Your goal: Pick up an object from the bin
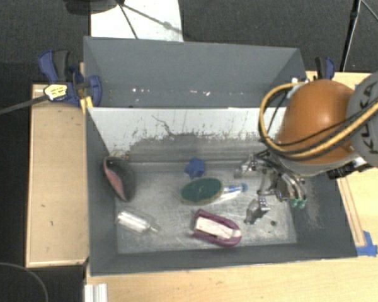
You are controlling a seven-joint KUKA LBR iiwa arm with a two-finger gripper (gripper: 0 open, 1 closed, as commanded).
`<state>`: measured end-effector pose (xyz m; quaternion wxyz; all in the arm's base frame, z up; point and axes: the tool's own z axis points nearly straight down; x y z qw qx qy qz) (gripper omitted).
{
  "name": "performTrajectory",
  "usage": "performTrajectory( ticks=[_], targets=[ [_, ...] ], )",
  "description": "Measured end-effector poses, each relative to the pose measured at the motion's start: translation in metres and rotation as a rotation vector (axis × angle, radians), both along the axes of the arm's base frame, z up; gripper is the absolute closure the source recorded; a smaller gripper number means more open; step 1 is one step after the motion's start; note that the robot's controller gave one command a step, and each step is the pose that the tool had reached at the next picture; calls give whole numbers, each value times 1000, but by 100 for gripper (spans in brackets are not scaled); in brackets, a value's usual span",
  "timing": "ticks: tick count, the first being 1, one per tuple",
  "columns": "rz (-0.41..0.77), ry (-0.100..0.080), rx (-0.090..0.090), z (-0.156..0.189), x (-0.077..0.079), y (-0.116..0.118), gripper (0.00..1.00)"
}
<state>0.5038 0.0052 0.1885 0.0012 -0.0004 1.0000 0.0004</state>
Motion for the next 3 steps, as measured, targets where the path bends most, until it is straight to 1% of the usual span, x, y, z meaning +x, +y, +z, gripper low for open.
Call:
performTrajectory(
  ticks=[1,2,3],
  targets=[
    [16,-12,-2,-96,47,36,0],
    [16,-12,-2,-101,46,37,100],
    [-11,-8,1,12,51,52,100]
  ],
)
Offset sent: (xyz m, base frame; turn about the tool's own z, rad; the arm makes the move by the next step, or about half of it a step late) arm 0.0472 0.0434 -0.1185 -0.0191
